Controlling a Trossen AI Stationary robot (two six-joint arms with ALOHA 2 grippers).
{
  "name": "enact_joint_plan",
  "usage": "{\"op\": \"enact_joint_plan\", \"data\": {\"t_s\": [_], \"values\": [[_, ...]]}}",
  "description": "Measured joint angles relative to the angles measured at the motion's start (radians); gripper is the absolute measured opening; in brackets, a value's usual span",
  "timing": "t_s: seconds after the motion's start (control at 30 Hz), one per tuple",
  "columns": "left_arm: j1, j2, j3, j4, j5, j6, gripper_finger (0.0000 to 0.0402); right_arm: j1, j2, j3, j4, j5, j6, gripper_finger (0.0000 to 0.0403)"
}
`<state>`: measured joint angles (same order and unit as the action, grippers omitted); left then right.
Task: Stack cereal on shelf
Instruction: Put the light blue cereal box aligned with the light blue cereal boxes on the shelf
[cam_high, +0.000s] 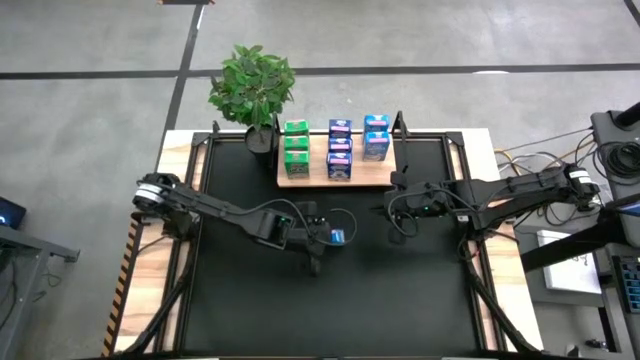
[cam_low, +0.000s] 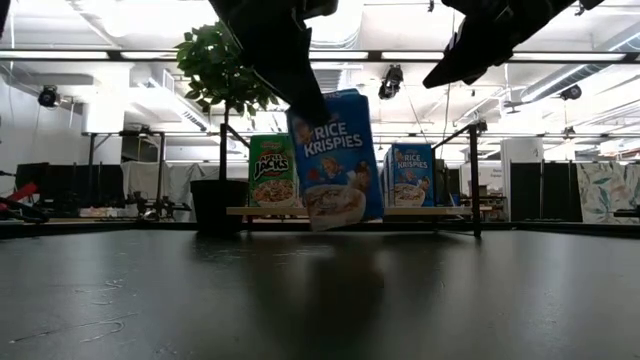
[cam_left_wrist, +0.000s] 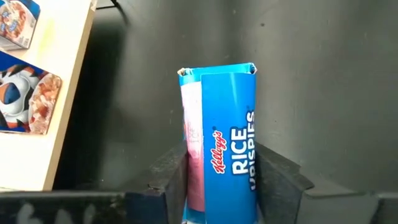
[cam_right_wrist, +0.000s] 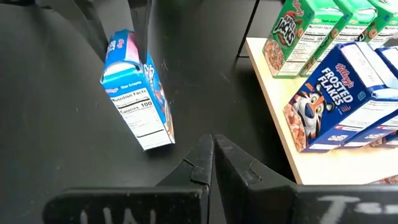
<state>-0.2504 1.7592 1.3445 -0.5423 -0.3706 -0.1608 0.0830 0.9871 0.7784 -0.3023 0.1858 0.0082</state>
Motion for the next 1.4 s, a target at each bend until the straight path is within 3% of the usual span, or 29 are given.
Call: {"op": "enact_joint_plan", "data": {"t_s": [0.23,0.6,0.87,1.0,1.4], "values": [[0.005,0.001,0.000,0.000,-0.002,0.007,0.0168,0.000,0.000,0.000,0.000,0.000,0.000,0.0009],[0.009,-0.004,-0.002,-0.007,-0.003,0.055,0.0171,0.000,0.000,0.000,0.001,0.000,0.021,0.0009],[-0.002,-0.104,-0.025,-0.008,-0.011,0.166,0.0171,0.000,0.023,0.000,0.067,-0.002,0.031,0.0009],[-0.014,-0.198,-0.113,0.061,-0.013,0.183,0.0171,0.000,0.075,0.000,0.121,-0.002,0.018,0.0009],[-0.024,-0.482,-0.529,0.464,-0.013,0.211,0.0171,0.000,0.269,0.004,0.355,-0.003,0.000,0.0009]]}}
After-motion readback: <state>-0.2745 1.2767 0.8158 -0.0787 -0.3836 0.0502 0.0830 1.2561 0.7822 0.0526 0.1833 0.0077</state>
